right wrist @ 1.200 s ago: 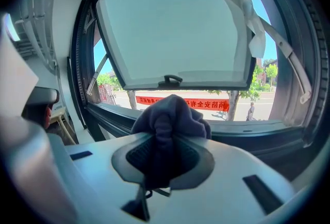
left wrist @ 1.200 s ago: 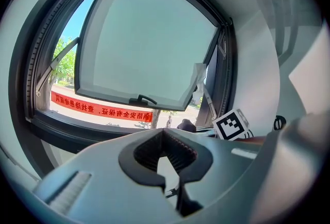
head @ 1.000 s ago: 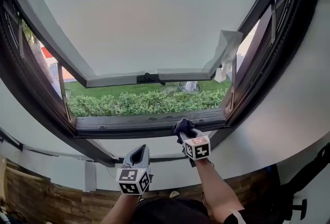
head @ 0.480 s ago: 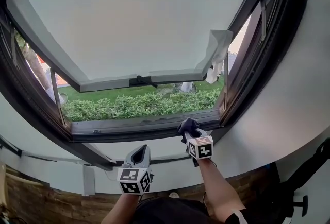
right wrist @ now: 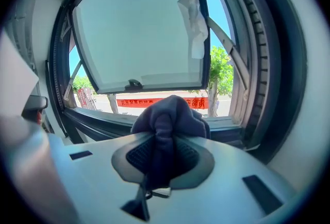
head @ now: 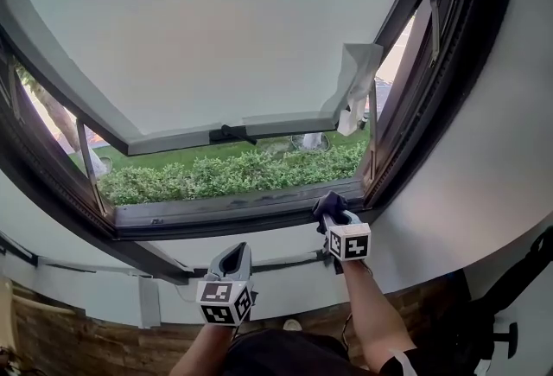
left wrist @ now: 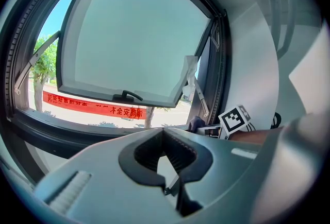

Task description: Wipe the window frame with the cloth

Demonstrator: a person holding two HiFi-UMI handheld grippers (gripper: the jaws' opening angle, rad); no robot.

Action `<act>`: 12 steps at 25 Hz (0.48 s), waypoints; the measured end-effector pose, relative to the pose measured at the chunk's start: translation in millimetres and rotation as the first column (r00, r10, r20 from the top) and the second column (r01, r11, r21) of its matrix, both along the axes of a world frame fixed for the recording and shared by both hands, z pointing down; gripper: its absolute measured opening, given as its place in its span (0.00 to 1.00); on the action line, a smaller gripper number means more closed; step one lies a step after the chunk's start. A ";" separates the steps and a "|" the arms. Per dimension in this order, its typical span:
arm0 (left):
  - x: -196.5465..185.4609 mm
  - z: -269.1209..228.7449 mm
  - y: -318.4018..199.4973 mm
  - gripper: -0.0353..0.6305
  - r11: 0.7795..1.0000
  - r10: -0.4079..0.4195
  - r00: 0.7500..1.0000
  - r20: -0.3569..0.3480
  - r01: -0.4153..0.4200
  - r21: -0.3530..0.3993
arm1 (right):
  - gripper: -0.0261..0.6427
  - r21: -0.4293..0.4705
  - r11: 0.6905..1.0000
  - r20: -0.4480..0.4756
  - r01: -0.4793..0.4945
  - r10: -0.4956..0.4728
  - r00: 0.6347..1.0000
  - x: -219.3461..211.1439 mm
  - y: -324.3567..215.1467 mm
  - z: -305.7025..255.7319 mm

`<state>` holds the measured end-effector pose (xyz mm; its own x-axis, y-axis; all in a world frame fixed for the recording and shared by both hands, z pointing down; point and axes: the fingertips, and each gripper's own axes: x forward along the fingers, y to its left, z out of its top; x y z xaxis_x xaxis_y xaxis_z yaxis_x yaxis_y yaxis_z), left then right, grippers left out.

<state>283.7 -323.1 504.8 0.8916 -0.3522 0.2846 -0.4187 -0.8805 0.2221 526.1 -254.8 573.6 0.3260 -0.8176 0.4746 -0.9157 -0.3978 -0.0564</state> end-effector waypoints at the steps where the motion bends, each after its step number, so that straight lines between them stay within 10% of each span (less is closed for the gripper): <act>1: 2.0 0.9 1.2 0.06 1.000 0.003 1.000 0.002 -0.003 0.000 | 0.14 0.005 1.000 0.001 -0.011 0.011 1.000 4.7 2.5 -0.5; 12: 16.4 12.6 15.3 0.06 1.000 0.024 0.999 0.029 -0.024 -0.015 | 0.14 0.026 0.991 0.000 -0.129 0.129 0.992 52.6 35.1 -0.6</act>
<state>300.1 -307.7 517.5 0.8909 -0.3267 0.3155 -0.4042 -0.8871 0.2227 578.8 -219.7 573.0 0.4302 -0.7808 0.4531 -0.8570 -0.5109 -0.0668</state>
